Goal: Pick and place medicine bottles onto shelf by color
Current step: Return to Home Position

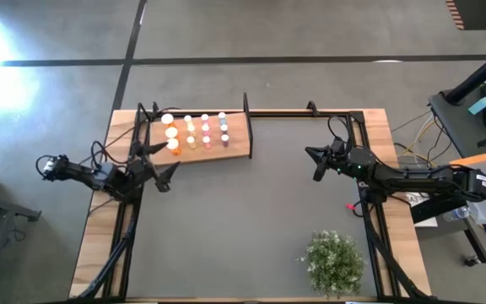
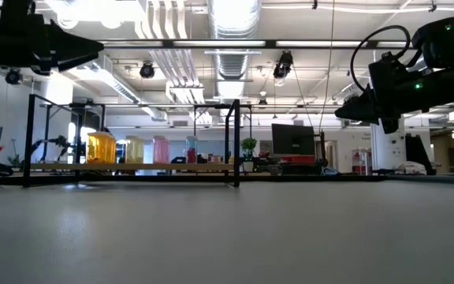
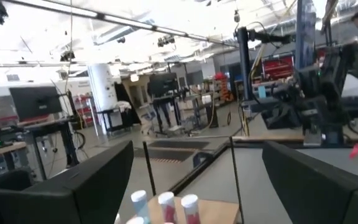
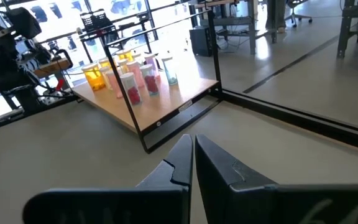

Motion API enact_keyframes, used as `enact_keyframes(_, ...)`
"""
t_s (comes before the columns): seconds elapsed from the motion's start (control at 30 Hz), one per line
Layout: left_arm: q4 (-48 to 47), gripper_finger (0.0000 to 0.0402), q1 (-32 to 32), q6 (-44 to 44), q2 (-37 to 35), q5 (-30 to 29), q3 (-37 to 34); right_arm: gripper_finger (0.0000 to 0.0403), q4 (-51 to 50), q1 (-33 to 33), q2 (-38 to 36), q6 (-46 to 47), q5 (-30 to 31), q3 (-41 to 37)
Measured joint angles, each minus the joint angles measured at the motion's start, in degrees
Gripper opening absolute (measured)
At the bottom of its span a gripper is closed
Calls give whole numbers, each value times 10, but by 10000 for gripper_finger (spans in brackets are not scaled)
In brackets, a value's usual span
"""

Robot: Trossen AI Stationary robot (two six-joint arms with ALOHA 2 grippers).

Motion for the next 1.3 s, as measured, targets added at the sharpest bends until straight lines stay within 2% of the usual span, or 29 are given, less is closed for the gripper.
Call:
enact_keyframes(0.1,-31,341,0,-16,-31,3,-1,9,0,0,0,0,0,0)
enact_keyframes(0.47,-86,341,-1,-29,-32,9,-2,9,0,0,0,0,0,0)
enact_keyframes(1.3,-84,341,-1,-28,9,9,-3,9,0,0,0,0,0,0)
